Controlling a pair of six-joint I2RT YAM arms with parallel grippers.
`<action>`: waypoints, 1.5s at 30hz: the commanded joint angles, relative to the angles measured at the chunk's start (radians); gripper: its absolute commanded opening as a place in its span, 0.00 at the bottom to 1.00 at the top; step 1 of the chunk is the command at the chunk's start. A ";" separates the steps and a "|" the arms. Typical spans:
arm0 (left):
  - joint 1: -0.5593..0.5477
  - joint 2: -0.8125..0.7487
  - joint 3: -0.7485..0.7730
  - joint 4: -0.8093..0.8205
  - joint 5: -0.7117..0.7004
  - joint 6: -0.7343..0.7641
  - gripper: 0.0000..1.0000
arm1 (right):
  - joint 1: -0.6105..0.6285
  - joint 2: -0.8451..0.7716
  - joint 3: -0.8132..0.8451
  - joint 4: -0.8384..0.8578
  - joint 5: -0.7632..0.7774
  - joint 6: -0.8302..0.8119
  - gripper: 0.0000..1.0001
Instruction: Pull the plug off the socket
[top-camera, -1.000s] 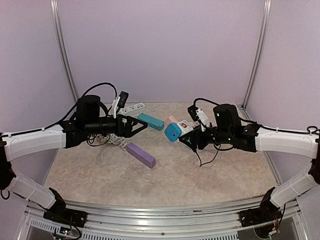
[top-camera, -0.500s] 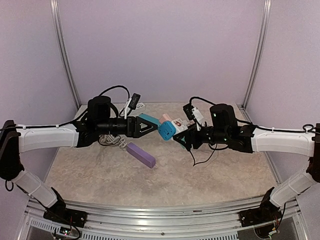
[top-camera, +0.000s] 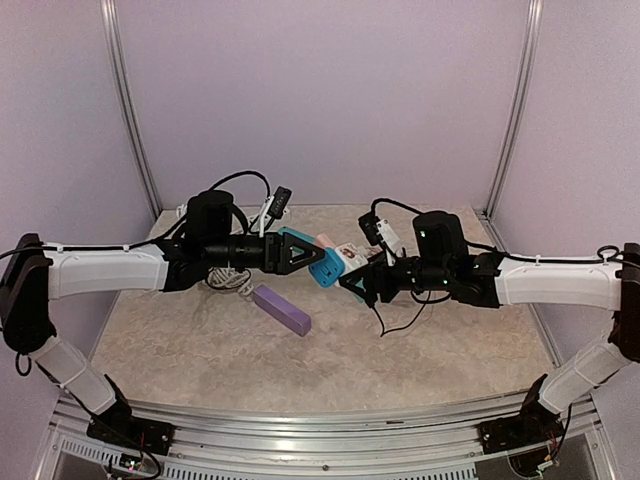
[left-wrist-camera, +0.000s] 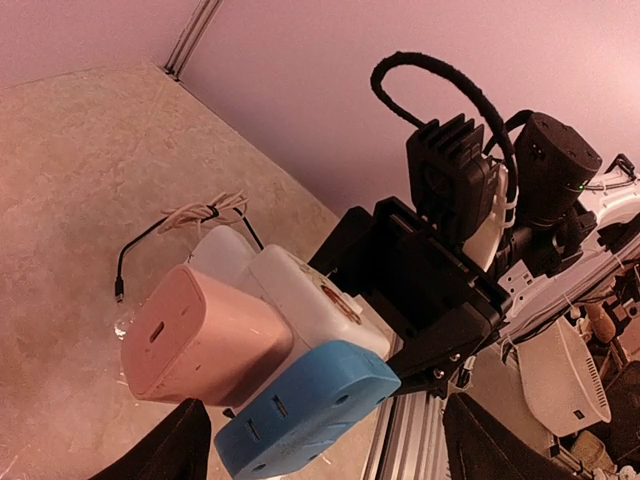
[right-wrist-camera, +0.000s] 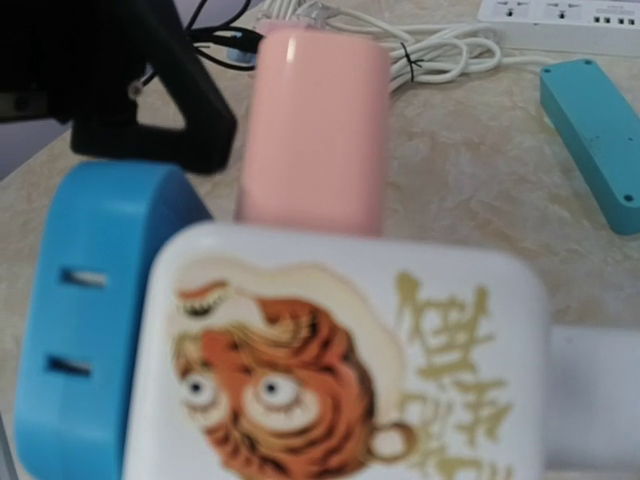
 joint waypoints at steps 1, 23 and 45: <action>-0.018 0.024 0.023 -0.012 -0.009 0.025 0.78 | 0.012 0.007 0.043 0.089 -0.014 0.008 0.00; -0.023 0.028 0.049 -0.085 -0.015 0.076 0.74 | 0.013 0.015 0.039 0.093 0.021 0.019 0.00; -0.037 0.030 0.065 -0.144 0.064 0.126 0.61 | 0.013 -0.004 0.014 0.089 0.163 0.056 0.00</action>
